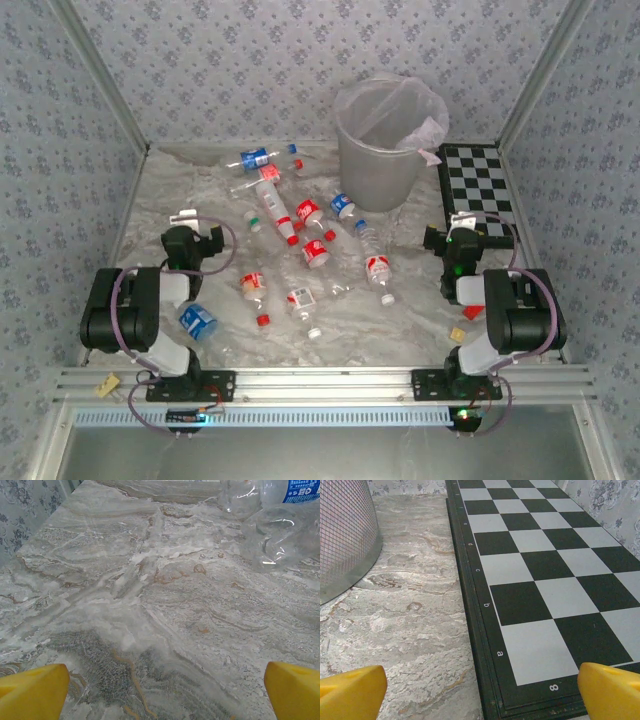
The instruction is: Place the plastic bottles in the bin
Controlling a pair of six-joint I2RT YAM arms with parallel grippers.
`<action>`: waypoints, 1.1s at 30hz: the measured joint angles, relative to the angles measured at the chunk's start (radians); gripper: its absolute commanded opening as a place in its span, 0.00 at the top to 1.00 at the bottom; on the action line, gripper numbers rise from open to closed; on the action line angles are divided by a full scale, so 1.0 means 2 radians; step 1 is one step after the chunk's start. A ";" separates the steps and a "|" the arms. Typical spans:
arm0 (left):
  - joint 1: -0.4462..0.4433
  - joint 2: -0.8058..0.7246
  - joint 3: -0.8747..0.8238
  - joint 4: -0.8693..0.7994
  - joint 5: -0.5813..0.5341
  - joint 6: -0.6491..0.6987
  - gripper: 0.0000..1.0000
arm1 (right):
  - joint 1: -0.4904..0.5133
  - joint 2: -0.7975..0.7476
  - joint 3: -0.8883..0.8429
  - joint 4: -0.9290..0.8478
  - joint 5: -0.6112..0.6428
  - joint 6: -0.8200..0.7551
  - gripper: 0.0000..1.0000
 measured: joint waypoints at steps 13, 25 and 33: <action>0.000 0.000 0.000 0.000 0.000 0.000 0.00 | 0.000 0.000 0.000 0.000 0.000 0.000 0.00; 0.000 0.000 0.000 0.000 0.000 0.000 0.00 | 0.000 0.000 0.000 0.000 0.000 0.000 0.00; 0.003 0.000 0.000 0.000 0.010 0.000 0.00 | 0.000 0.000 0.000 0.000 0.000 0.000 0.00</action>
